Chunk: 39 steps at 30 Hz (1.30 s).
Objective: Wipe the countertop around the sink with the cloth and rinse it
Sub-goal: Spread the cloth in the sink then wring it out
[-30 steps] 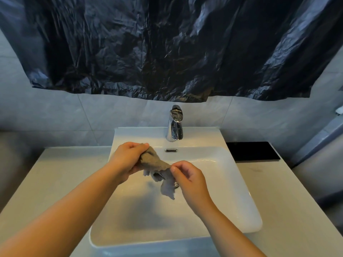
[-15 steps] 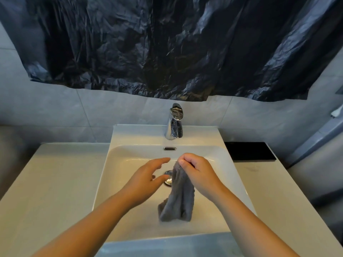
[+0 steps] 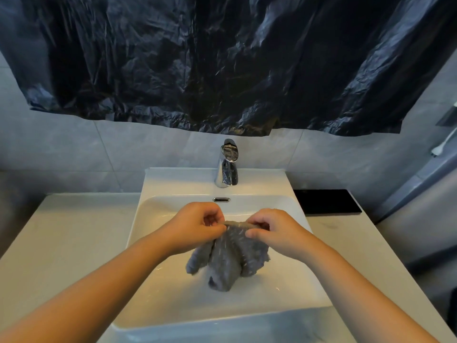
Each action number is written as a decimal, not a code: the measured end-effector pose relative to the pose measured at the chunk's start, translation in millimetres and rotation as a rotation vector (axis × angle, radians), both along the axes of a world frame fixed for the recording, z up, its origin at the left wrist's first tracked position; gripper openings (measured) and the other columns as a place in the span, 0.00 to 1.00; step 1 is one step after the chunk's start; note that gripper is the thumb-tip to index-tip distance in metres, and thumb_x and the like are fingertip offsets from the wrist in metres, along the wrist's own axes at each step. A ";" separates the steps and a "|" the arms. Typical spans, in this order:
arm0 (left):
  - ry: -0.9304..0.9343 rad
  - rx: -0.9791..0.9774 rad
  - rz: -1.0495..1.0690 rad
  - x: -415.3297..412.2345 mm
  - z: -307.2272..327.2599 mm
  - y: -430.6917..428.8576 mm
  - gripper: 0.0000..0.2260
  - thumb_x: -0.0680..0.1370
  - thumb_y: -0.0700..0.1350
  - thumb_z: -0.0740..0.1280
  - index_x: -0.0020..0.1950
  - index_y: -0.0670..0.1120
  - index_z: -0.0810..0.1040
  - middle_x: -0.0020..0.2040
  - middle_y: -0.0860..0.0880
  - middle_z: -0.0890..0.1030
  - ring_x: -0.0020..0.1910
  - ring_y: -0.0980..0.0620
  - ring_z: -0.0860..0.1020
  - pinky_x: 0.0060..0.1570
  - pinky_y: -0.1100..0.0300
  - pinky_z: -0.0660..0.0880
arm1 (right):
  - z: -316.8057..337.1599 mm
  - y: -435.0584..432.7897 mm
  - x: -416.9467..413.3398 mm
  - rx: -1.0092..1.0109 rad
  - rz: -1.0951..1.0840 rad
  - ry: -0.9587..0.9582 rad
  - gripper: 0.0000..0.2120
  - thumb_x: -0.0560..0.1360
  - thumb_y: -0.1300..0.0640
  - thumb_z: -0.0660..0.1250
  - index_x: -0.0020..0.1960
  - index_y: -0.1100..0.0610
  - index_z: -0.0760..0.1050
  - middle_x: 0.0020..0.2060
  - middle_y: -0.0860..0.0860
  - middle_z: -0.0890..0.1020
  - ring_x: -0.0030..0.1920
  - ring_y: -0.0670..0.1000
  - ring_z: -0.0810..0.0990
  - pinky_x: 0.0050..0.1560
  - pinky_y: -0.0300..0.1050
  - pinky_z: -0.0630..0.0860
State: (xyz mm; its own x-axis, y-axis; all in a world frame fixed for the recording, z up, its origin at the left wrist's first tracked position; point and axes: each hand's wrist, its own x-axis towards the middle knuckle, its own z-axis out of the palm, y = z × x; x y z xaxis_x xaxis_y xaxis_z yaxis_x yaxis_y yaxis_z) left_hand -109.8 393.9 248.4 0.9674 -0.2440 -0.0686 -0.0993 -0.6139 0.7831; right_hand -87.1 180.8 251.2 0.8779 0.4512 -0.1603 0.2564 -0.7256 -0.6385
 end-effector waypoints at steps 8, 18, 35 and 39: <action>0.026 0.303 -0.093 3.0 -7.6 17.6 0.08 0.78 0.52 0.61 0.40 0.58 0.68 0.42 0.55 0.76 0.43 0.54 0.74 0.42 0.59 0.73 | -38.4 -6.7 -12.1 0.151 -0.146 0.074 0.09 0.81 0.52 0.57 0.43 0.49 0.71 0.42 0.47 0.79 0.45 0.47 0.76 0.47 0.42 0.74; 0.025 0.298 0.012 0.9 -24.9 27.3 0.12 0.76 0.56 0.66 0.39 0.49 0.77 0.37 0.51 0.76 0.38 0.53 0.74 0.40 0.58 0.72 | -2.7 -12.3 10.3 0.007 0.011 -0.409 0.08 0.79 0.47 0.59 0.45 0.47 0.74 0.36 0.40 0.77 0.39 0.42 0.75 0.39 0.37 0.71; -0.447 0.227 0.174 66.4 48.6 30.9 0.12 0.71 0.57 0.71 0.37 0.49 0.81 0.32 0.51 0.77 0.34 0.53 0.74 0.34 0.54 0.72 | 31.3 -26.9 68.8 -0.203 -0.185 -0.736 0.15 0.79 0.45 0.58 0.37 0.51 0.69 0.26 0.45 0.70 0.29 0.49 0.72 0.27 0.43 0.60; -0.614 0.209 0.165 64.7 56.5 31.8 0.12 0.70 0.56 0.71 0.39 0.48 0.82 0.32 0.52 0.77 0.33 0.53 0.73 0.33 0.54 0.73 | 38.3 -22.1 70.8 -0.078 -0.246 -0.797 0.13 0.78 0.45 0.61 0.39 0.51 0.72 0.30 0.45 0.76 0.30 0.46 0.73 0.28 0.39 0.70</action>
State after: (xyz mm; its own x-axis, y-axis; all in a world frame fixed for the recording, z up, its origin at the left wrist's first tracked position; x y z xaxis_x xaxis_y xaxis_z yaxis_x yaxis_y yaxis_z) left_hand -45.2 425.7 304.9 0.8695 -0.1309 0.4763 -0.3806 -0.7921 0.4771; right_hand -16.3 158.7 289.5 0.8135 0.2450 0.5275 0.4383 -0.8544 -0.2791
